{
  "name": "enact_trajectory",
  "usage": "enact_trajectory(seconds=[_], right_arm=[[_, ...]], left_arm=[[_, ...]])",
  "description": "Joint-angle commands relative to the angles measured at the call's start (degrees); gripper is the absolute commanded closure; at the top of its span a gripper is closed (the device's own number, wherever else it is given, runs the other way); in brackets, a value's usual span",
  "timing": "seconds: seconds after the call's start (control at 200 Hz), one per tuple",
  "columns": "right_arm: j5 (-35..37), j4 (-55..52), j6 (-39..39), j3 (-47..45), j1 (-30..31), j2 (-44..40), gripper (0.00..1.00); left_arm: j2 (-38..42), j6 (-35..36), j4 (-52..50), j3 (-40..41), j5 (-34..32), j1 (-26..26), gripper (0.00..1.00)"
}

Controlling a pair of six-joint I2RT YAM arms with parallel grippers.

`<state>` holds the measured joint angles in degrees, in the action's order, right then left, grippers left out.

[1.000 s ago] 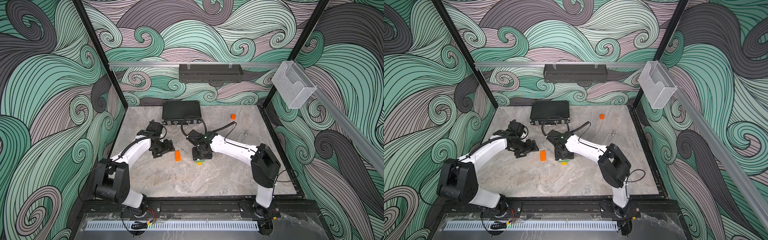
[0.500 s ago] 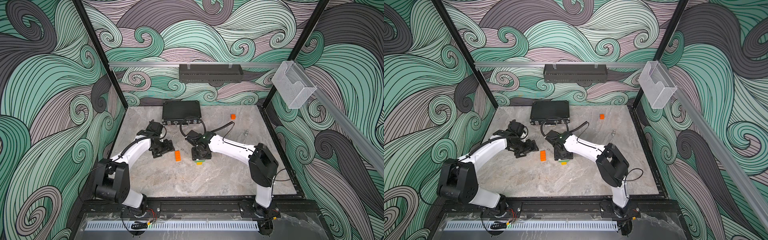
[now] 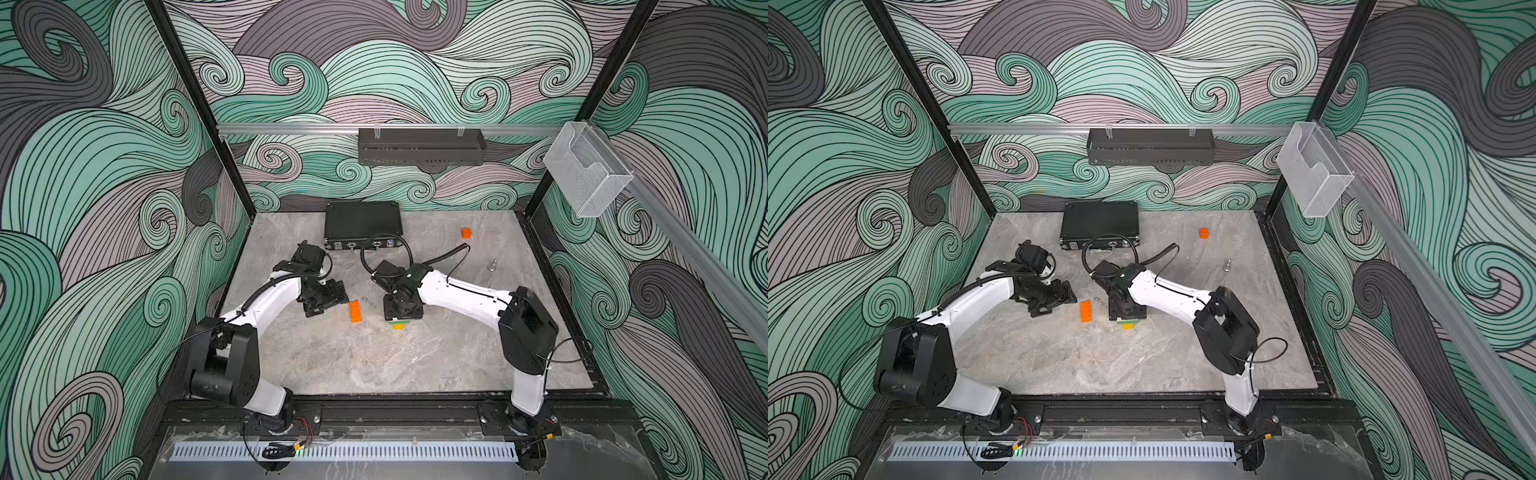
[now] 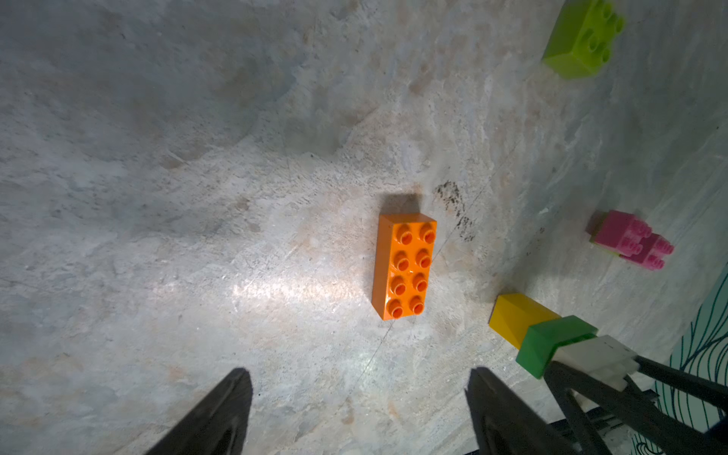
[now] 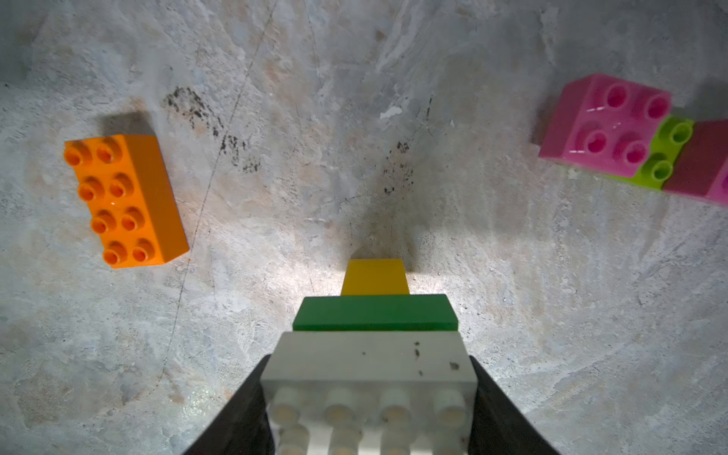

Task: Assemble a carrot with lego
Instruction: Assemble the lego brick with the lego brick.

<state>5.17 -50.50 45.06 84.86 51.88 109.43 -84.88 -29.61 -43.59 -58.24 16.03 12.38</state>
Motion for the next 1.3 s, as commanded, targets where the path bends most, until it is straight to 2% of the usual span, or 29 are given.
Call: enact_trajectory(seconds=[0.0,0.18,0.58,0.896,1.296], right_arm=[[-2.08,-0.74,1.64,-3.68,-0.09,0.85,0.46],[-2.38,-0.71,1.7,-3.66,-0.38,0.17,0.45],[-5.1,-3.96,-4.04,1.4,-1.34,6.4,0.46],[-5.65,-4.53,-4.67,1.16,-1.52,8.09,0.45],[-4.96,-4.54,-3.75,3.97,-1.6,2.66,0.19]], left_arm=[[0.95,0.05,0.34,0.22,0.63,-0.54,0.13],[0.57,0.07,0.52,0.14,0.88,-0.61,0.13],[0.49,0.16,0.59,0.32,0.93,-0.62,0.13],[0.33,0.21,0.43,-0.03,1.29,-0.63,0.13],[0.23,0.16,0.71,-0.3,2.25,-0.56,0.13]])
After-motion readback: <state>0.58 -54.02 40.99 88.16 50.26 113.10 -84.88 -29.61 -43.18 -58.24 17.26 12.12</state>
